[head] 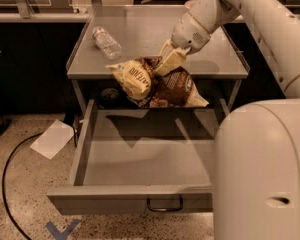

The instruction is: Pick brown chip bag from top drawer and place on counter

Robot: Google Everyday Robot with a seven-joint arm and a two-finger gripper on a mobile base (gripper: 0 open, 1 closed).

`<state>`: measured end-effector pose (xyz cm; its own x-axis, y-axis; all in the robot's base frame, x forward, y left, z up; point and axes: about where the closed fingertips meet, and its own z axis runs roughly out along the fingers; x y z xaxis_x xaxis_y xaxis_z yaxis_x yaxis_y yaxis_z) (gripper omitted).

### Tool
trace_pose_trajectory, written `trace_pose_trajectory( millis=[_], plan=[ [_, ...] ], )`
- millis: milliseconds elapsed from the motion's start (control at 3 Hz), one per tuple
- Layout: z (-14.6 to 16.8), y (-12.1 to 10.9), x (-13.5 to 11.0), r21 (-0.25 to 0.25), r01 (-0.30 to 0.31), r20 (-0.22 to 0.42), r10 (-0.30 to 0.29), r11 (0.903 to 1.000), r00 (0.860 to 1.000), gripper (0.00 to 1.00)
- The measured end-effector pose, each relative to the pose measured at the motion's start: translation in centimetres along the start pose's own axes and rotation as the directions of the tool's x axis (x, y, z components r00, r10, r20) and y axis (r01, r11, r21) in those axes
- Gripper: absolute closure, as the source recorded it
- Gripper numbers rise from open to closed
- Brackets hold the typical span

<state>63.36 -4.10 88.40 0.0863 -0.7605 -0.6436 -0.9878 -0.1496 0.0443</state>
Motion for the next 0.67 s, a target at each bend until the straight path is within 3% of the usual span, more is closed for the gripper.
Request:
trace_pose_trajectory(
  millis=[333,667],
  plan=[
    [-2.59,-1.77,-1.02,0.088,0.02,0.009,-0.021,0.9959,1.0,1.0],
    [-2.13,-2.4,-1.17,0.102,0.018,0.014,-0.02,0.9946,1.0,1.0]
  ],
)
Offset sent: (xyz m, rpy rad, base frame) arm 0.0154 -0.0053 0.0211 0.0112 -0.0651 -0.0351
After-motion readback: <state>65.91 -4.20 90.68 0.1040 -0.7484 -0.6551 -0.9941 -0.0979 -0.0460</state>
